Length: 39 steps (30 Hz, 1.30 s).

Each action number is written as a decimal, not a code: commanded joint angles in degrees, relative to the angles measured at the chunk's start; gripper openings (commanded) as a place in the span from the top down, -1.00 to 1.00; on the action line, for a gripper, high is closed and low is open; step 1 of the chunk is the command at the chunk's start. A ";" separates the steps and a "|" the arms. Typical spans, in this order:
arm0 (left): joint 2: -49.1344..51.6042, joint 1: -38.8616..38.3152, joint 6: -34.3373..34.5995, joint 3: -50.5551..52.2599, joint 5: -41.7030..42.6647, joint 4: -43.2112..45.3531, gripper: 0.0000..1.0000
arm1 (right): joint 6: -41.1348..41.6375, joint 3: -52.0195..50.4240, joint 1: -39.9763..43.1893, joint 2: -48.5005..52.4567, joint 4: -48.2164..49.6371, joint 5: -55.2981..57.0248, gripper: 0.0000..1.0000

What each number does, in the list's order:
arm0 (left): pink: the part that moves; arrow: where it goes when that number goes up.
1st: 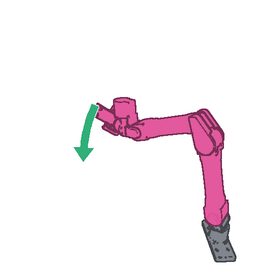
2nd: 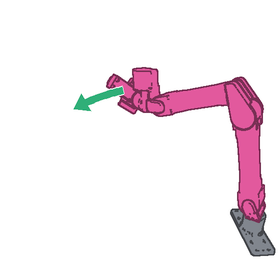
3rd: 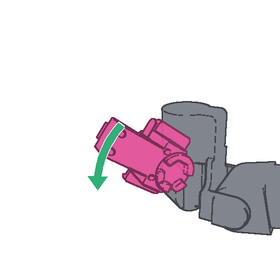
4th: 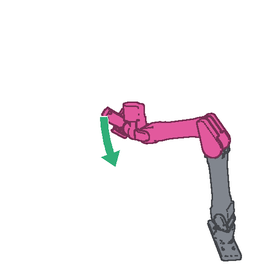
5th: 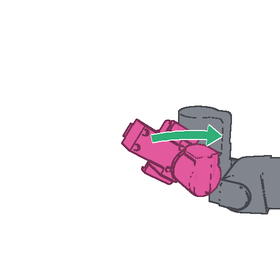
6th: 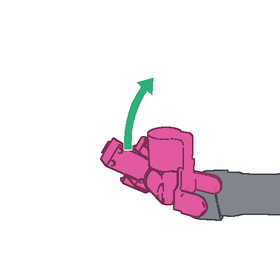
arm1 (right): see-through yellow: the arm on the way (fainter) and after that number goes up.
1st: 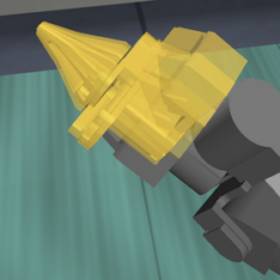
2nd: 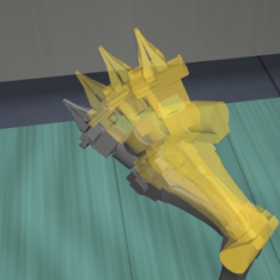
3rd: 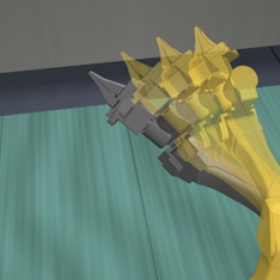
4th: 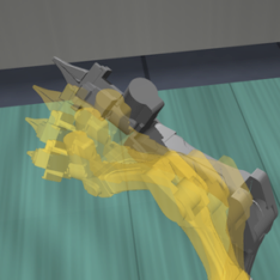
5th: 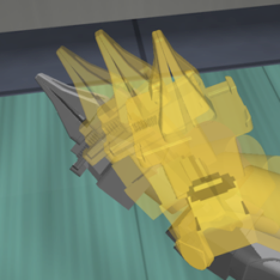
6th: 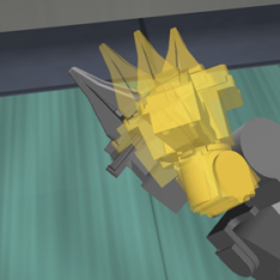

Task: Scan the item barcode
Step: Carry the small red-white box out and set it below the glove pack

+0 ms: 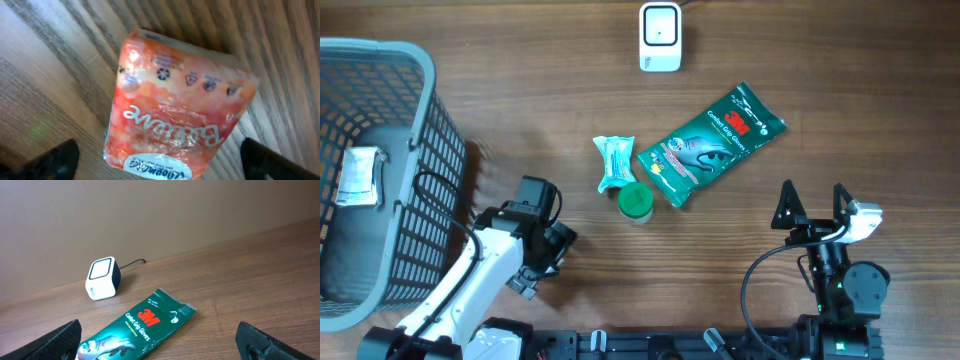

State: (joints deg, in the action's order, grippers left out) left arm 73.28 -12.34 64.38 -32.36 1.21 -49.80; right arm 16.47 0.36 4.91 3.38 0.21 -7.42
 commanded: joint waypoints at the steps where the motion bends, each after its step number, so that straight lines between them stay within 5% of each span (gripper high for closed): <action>1: 1.18 1.01 2.58 0.55 -3.69 0.81 -0.53 | 0.24 -0.04 -0.02 -0.31 0.24 0.20 -1.00; 3: 2.69 1.01 2.58 0.57 -3.89 1.64 -0.38 | 0.22 -0.04 -0.02 -0.31 0.24 0.20 -0.99; 5: 3.93 1.01 2.54 0.55 -4.11 2.38 0.20 | 0.24 -0.04 -0.02 -0.31 0.24 0.20 -0.99; 8: 3.52 1.01 1.79 -0.17 -4.31 3.10 0.49 | 0.22 -0.04 -0.02 -0.31 0.24 0.20 -1.00; 15: -0.33 -4.44 -3.30 -13.57 2.86 -0.81 0.48 | 0.24 -0.04 -0.02 -0.31 0.24 0.20 -1.00; 20: -0.31 -20.22 -1.40 -15.30 7.63 13.16 0.41 | 0.22 -0.04 -0.02 -0.31 0.24 0.20 -0.99; 25: 2.27 -37.05 0.44 -15.30 -1.68 22.40 0.34 | 0.24 -0.04 -0.02 -0.31 0.24 0.20 -1.00; 32: 19.47 -38.75 -5.92 -15.34 -3.87 36.76 0.35 | 0.24 -0.04 -0.02 -0.31 0.24 0.20 -0.99; 34: 22.08 -38.77 -6.60 -15.34 -3.87 37.03 0.17 | 0.22 -0.04 -0.02 -0.31 0.24 0.20 -0.99; 36: 21.86 -38.88 -9.18 -15.61 -3.06 36.76 -0.40 | 0.24 -0.04 -0.02 -0.31 0.24 0.20 -0.99; 39: 20.06 -38.95 -11.74 -21.57 0.66 32.44 -0.89 | 0.22 -0.04 -0.02 -0.31 0.24 0.20 -0.99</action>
State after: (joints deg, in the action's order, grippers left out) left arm 95.26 -51.11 55.86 -47.99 -0.47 -13.85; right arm 16.47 0.36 4.91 3.38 0.21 -7.42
